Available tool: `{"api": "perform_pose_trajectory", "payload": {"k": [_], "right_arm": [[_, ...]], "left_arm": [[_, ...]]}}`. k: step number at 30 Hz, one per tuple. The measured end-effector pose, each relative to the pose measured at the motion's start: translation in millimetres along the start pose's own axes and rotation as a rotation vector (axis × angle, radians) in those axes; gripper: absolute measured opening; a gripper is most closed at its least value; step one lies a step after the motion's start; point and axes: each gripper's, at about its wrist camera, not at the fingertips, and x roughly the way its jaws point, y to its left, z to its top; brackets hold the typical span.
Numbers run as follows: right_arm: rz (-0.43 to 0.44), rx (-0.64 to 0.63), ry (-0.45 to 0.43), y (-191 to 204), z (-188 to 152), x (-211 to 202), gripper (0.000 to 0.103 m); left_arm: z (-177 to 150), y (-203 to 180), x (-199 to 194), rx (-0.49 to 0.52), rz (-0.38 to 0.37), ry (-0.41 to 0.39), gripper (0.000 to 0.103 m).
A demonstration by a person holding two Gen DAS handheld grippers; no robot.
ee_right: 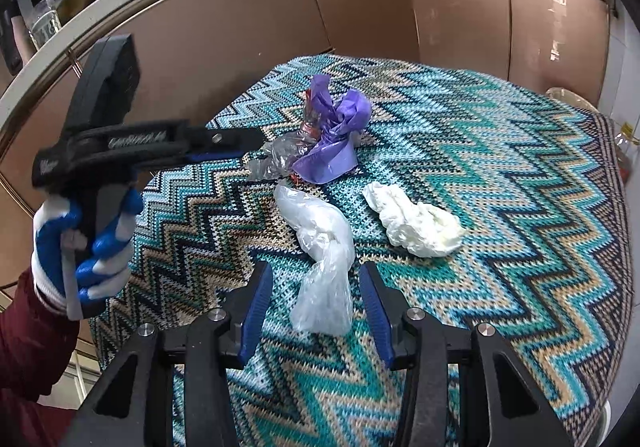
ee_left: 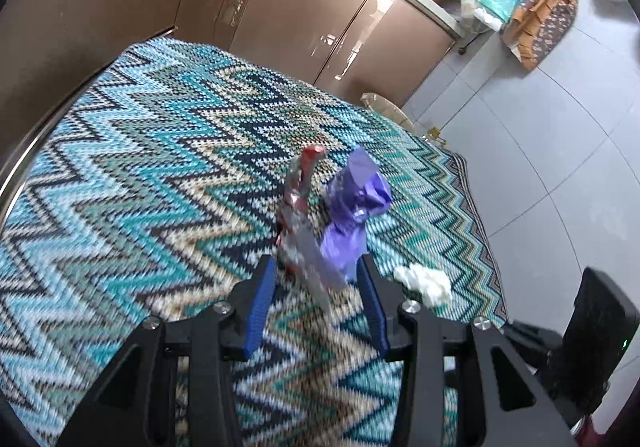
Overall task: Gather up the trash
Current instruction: 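Grasp the clear bag with red strip with the left tool while the right tool grasps the clear plastic bag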
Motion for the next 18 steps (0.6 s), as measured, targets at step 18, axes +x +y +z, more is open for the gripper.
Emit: {"api": "perform_pose_trajectory", "payload": {"k": [18], "right_arm": [[0.034, 0.015, 0.022, -15.9, 0.2, 26.7, 0.024]], "left_arm": [[-2.0, 23.0, 35.6, -0.055, 0.033, 0.049, 0.016]]}}
